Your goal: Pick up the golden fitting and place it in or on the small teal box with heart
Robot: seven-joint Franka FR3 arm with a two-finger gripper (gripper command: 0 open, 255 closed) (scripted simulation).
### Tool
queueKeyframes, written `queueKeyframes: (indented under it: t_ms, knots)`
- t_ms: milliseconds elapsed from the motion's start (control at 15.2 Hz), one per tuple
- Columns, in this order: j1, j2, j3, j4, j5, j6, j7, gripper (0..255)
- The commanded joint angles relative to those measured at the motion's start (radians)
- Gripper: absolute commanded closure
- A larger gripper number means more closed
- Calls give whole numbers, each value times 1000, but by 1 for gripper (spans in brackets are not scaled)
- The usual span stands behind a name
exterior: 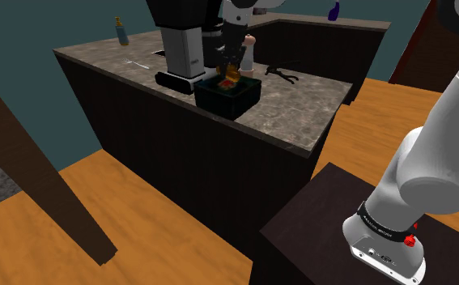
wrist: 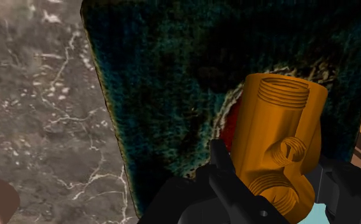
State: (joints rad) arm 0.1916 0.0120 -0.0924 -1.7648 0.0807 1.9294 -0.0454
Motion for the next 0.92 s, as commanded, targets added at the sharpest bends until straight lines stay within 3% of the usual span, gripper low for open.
queueKeyframes:
  t_ms: [0, 396, 462, 858]
  knots:
    - [0, 4, 0, -7, 1, 12, -1, 255]
    - [0, 4, 0, -7, 1, 12, -1, 255]
    - [0, 4, 0, -7, 1, 12, -1, 0]
    - [-1, -2, -1, 18, 0, -20, -1, 0]
